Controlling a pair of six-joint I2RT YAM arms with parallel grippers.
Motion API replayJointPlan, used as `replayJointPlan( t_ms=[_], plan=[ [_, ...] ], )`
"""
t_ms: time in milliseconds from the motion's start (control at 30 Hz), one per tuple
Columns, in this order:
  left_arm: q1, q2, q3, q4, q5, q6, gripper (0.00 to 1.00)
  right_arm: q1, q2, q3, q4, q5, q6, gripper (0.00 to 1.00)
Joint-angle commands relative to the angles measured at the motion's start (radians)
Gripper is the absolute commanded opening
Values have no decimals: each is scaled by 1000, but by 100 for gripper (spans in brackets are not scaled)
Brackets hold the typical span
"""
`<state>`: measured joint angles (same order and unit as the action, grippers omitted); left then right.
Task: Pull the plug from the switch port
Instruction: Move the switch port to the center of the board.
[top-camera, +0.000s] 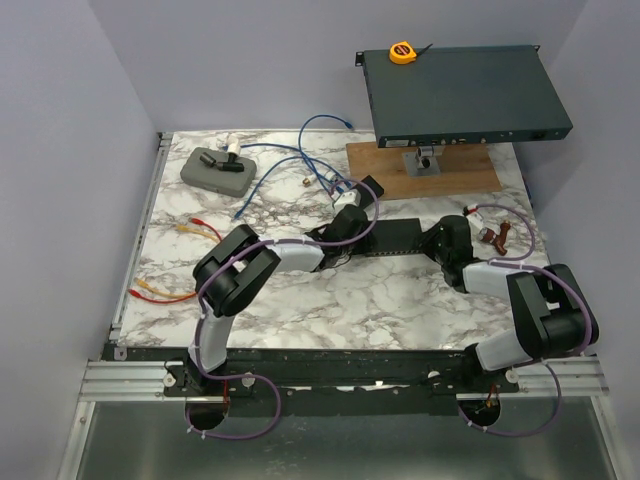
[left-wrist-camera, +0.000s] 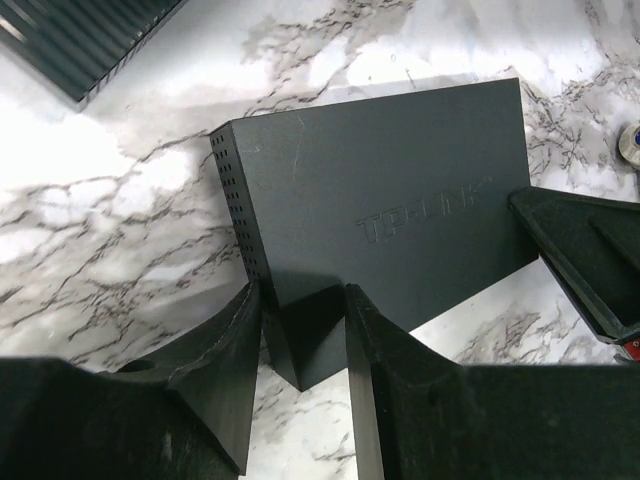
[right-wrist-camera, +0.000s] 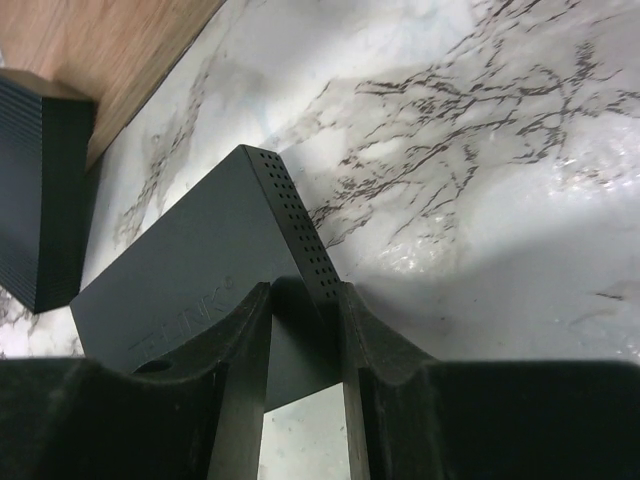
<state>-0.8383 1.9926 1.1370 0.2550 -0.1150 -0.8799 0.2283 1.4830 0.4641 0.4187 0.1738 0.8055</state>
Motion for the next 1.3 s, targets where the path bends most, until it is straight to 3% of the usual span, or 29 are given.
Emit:
replayJointPlan(
  t_ms=[0, 500, 1267],
  plan=[
    [-68, 77, 90, 96, 250, -14, 34, 24, 50, 1, -111, -113, 51, 32],
    [-84, 198, 220, 106, 292, -30, 34, -57, 127, 87, -176, -100, 17, 32],
    [-84, 212, 229, 130, 302, -29, 35, -83, 135, 86, -177, -88, 12, 33]
  ],
)
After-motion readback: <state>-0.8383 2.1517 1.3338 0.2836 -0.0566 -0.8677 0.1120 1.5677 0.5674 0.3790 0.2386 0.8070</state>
